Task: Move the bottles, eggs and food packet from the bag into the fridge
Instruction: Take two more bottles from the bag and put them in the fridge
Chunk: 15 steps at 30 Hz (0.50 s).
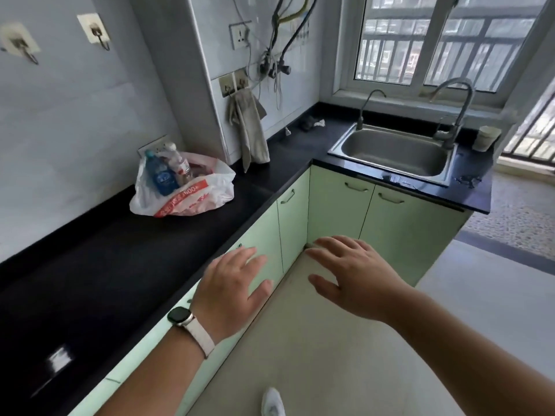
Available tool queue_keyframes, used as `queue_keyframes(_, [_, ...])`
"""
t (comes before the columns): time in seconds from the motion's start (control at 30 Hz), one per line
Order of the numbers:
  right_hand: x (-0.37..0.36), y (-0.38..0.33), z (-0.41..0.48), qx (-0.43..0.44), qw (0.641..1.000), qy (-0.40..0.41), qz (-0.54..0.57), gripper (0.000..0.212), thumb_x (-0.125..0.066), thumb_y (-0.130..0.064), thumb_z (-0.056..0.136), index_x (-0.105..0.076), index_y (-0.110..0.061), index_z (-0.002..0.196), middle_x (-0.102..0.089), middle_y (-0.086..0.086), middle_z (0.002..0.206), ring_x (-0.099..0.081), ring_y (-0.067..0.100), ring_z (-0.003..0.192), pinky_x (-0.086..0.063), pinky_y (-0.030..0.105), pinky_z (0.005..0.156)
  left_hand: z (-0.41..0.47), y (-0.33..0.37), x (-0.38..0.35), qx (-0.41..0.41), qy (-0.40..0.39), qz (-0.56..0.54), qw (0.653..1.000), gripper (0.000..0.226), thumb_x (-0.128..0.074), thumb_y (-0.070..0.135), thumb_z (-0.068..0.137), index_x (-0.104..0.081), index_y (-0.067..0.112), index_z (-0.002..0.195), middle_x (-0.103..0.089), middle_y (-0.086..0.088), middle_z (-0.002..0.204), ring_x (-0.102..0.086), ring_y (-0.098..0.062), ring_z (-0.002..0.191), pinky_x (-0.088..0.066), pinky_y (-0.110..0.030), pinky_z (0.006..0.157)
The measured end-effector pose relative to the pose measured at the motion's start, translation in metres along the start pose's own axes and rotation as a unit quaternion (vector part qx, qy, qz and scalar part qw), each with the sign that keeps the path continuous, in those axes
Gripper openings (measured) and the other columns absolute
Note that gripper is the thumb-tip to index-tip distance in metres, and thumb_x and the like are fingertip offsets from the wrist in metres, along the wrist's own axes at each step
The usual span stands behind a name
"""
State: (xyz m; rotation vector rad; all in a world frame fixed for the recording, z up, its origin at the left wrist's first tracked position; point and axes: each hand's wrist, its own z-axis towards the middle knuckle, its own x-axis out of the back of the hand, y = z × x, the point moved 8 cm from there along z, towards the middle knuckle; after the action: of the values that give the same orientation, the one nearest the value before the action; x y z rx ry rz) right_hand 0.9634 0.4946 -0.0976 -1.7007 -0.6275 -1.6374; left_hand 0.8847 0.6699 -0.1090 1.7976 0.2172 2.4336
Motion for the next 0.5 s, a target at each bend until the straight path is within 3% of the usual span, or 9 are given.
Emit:
queue_keyframes(0.17, [0.01,-0.005,0.086,0.005,1.0,-0.009,-0.013,0.061,-0.02,-0.066,0.092,-0.031,-0.039,0.146,-0.035,-0.009,0.153,-0.027,0.015,0.143,-0.019,0.035,0.116,0.052,-0.064,0.002,0.006,0.014,-0.012,1.0,0.046,-0.044,0.047,0.091,-0.068,0.019,0.119,-0.067,-0.004,0.122,-0.061,-0.026,0.117,-0.051,-0.046,0.094])
queue_keyframes(0.5, [0.012,-0.041,0.213,0.017,1.0,0.002,-0.015,0.067,-0.014,-0.068,0.089,-0.032,-0.039,0.146,-0.035,-0.013,0.152,-0.028,0.013,0.142,-0.022,0.034,0.115,0.11,-0.184,0.013,0.054,0.015,-0.014,0.998,0.054,-0.039,0.05,0.094,-0.062,0.017,0.13,-0.061,-0.004,0.133,-0.053,-0.024,0.128,-0.048,-0.046,0.099])
